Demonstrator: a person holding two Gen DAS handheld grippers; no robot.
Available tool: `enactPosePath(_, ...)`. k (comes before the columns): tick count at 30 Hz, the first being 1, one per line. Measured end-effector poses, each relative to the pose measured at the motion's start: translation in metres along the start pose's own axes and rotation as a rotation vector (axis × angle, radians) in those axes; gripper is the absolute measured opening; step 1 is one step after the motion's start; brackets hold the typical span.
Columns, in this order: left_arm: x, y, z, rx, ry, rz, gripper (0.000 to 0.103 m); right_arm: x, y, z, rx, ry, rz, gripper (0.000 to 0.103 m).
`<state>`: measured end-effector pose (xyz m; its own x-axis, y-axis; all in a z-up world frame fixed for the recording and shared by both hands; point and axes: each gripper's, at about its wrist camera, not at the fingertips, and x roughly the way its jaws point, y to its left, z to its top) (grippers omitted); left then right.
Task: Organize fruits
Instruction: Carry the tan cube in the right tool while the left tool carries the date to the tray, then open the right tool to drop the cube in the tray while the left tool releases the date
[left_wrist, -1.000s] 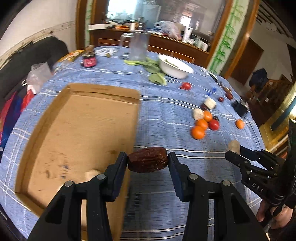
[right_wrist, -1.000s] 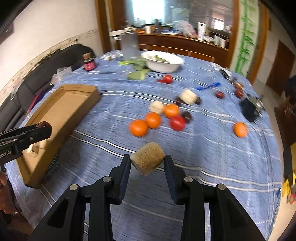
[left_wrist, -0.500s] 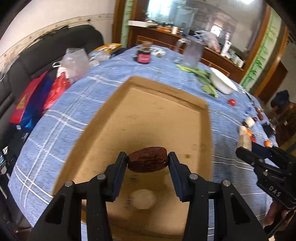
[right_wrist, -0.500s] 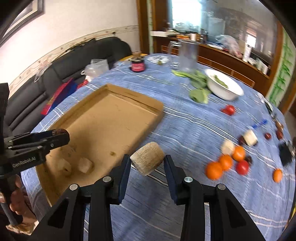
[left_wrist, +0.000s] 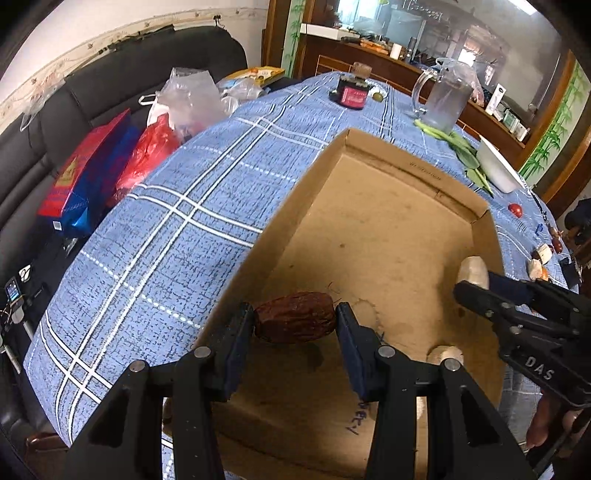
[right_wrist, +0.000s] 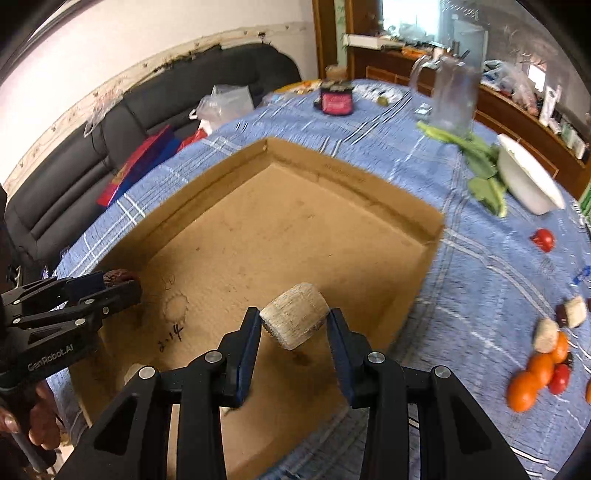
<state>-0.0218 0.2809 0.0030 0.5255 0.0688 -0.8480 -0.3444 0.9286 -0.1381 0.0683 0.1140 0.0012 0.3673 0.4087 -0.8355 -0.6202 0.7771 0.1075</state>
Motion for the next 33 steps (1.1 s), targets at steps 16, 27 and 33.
enactPosePath(16,0.008,-0.005,-0.005,0.026,0.01,0.027,0.046,0.018,0.005,0.001,-0.013,0.036,0.011,0.041)
enactPosePath(27,-0.005,-0.005,-0.015,0.021,0.003,0.038,0.051,0.001,0.0,-0.001,0.01,0.005,0.008,0.054)
enactPosePath(33,-0.02,-0.009,-0.021,0.025,-0.03,0.05,0.052,-0.022,0.0,-0.006,0.004,-0.024,0.001,0.054)
